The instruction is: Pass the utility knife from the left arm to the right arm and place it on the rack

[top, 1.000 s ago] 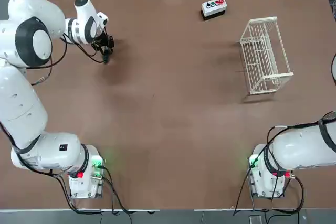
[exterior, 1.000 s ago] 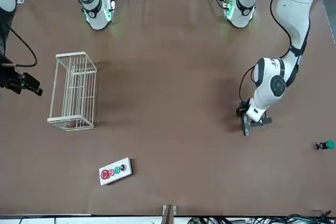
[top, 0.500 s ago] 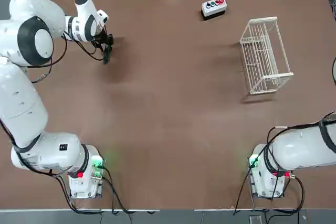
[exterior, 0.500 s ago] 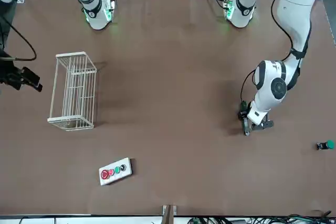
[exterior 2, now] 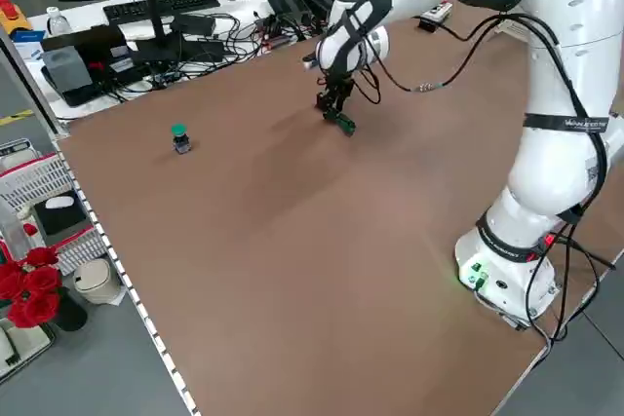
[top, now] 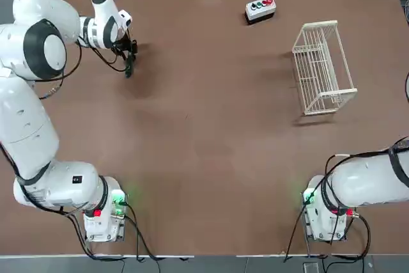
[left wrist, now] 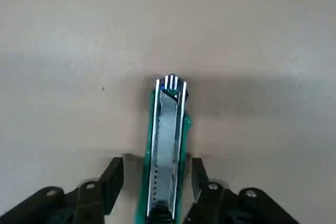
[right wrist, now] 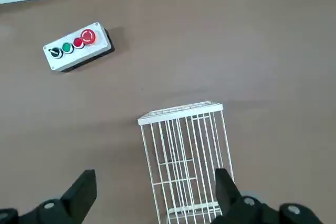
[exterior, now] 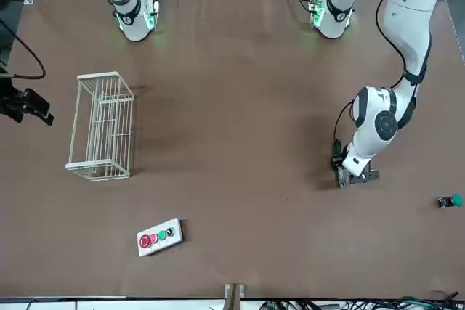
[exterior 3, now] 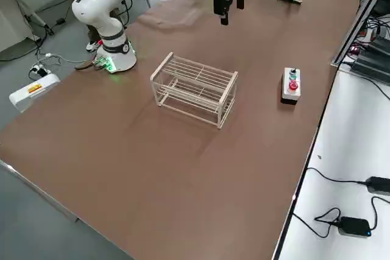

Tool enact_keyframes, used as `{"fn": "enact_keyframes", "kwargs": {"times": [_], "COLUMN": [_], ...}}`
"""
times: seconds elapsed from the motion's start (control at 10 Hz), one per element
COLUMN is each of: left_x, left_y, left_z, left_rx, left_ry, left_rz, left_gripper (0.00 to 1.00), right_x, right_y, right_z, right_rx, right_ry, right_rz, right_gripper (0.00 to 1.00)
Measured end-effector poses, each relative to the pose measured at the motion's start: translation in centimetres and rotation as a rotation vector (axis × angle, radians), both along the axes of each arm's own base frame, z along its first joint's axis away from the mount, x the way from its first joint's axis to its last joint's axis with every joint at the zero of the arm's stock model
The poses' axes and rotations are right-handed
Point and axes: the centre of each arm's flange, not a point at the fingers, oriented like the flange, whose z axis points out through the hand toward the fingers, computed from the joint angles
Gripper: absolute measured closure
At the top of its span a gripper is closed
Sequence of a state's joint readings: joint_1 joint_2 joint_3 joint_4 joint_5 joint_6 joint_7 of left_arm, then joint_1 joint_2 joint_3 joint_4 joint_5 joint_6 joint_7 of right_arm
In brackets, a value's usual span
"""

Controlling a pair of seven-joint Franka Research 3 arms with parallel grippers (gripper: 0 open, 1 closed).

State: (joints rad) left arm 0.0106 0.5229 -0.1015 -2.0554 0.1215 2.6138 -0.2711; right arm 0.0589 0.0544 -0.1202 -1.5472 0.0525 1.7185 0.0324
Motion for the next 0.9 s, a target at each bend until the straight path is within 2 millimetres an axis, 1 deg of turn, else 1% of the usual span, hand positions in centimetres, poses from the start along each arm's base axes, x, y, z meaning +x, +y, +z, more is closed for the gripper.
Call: {"fn": "enact_keyframes", "kwargs": {"times": [0.2, 0.4, 0.5, 0.6, 0.9], "left_x": [0.21, 0.34, 0.40, 0.46, 0.68], "left_y": [0.08, 0.10, 0.14, 0.20, 0.53], "left_z": [-0.38, -0.54, -0.49, -0.45, -0.29], "left_rx": [0.008, 0.007, 0.007, 0.007, 0.007], "left_ry": [0.001, 0.002, 0.000, -0.001, -0.006], "left_rz": [-0.011, -0.011, -0.010, -0.009, -0.002], "left_gripper": [0.42, 0.48, 0.53, 0.63, 0.64], "right_x": [0.01, 0.01, 0.02, 0.02, 0.00], "right_y": [-0.11, -0.14, -0.15, -0.15, -0.10], "right_z": [0.50, 0.78, 0.96, 1.05, 1.14], "right_rx": [-0.001, -0.001, -0.001, -0.001, -0.001], "right_ry": [-0.010, -0.016, -0.019, -0.021, -0.022], "right_rz": [-0.002, -0.002, -0.002, -0.002, -0.001], "right_gripper": [0.00, 0.00, 0.00, 0.00, 0.00]}}
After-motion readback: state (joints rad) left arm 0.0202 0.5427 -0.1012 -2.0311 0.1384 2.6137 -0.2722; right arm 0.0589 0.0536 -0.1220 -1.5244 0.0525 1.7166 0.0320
